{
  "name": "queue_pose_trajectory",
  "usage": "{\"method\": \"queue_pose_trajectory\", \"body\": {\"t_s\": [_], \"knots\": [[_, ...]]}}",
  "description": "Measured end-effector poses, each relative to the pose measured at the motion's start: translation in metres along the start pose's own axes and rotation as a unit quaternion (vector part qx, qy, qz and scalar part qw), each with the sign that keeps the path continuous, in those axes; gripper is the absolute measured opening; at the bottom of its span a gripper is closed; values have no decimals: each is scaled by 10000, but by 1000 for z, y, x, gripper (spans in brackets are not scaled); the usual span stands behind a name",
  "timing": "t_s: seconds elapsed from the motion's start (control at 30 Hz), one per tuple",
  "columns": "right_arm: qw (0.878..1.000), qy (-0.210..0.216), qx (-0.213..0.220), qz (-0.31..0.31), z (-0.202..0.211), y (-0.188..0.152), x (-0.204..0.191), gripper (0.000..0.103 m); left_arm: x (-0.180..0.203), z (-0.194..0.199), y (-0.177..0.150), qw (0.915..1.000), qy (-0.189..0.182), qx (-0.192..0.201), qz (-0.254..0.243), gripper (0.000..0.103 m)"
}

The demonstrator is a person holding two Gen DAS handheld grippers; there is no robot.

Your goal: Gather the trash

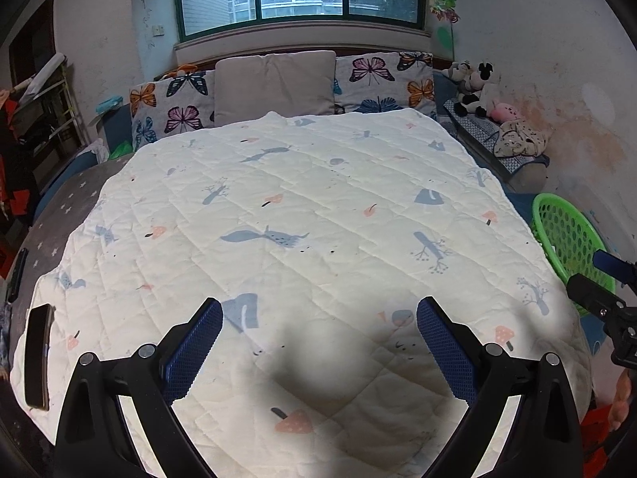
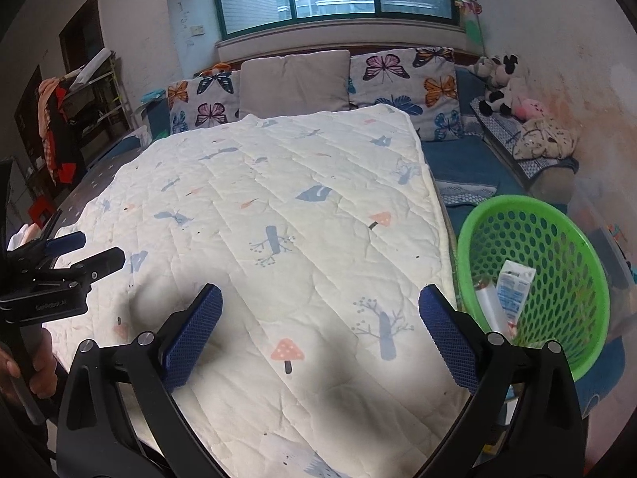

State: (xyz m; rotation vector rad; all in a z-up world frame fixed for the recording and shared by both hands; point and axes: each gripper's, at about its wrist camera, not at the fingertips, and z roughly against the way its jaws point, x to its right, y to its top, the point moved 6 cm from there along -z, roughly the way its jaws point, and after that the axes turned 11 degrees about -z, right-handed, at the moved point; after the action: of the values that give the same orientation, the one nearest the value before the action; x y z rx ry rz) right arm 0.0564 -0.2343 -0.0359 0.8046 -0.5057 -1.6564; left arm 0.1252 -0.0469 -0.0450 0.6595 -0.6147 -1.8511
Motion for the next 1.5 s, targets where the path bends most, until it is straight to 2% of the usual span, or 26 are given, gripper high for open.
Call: {"method": "queue_pose_trajectory", "body": {"t_s": [0.43,1.5], "knots": [[10000,28,-51,6,-7,-1,-2,98,-11,0,-9,9998,161,-82,78,95],[9999,72,-100,-27,-12,-5,-4,98,-15,3,-15,9995,284,-96,125,95]]}}
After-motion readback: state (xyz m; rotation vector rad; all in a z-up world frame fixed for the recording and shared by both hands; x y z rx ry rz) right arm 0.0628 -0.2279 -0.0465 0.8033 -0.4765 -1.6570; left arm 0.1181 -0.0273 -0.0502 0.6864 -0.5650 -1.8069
